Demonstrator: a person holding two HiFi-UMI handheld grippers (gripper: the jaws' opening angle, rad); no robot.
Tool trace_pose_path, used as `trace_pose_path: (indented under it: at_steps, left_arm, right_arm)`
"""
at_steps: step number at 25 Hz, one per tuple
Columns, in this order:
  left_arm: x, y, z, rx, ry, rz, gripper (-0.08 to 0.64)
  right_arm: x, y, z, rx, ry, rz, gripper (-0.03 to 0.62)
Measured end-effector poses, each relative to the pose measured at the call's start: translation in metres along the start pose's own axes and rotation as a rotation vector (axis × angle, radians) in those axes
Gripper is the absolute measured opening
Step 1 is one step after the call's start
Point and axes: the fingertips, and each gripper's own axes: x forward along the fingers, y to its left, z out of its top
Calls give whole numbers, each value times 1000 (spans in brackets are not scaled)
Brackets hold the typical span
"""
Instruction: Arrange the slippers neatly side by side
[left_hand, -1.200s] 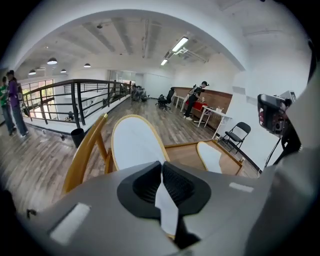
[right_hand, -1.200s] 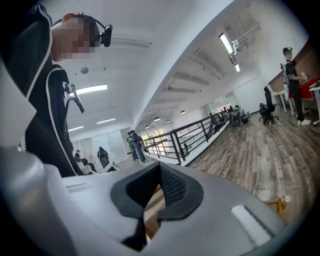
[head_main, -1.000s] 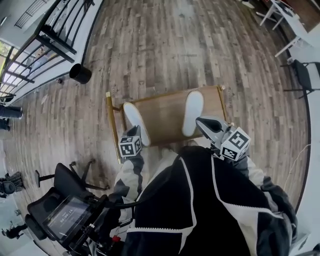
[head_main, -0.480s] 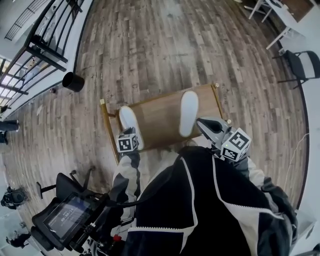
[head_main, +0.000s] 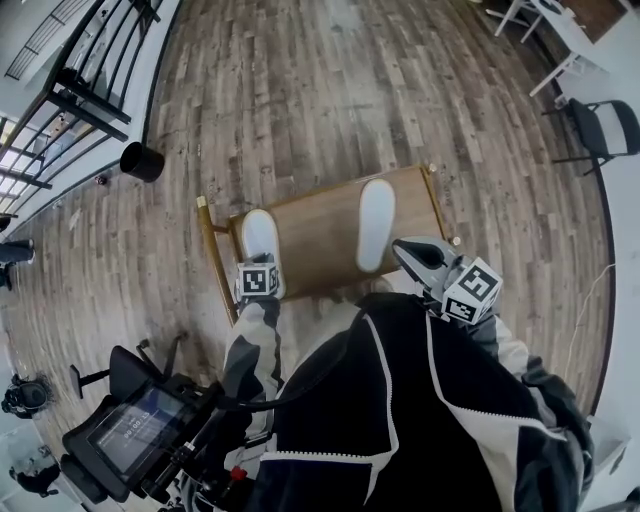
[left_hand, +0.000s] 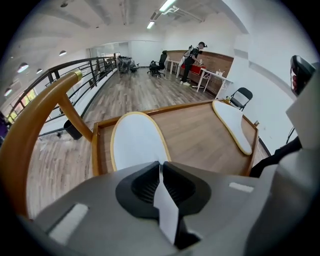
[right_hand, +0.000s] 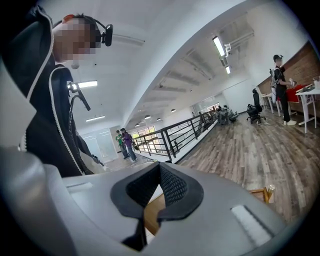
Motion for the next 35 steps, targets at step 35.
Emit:
trace_pose_path:
  at_steps: [35]
  left_arm:
    - [-295,-215,187,242,-1012,-451,15]
  right_arm:
    - [43,45,56,-94,-115,225,5]
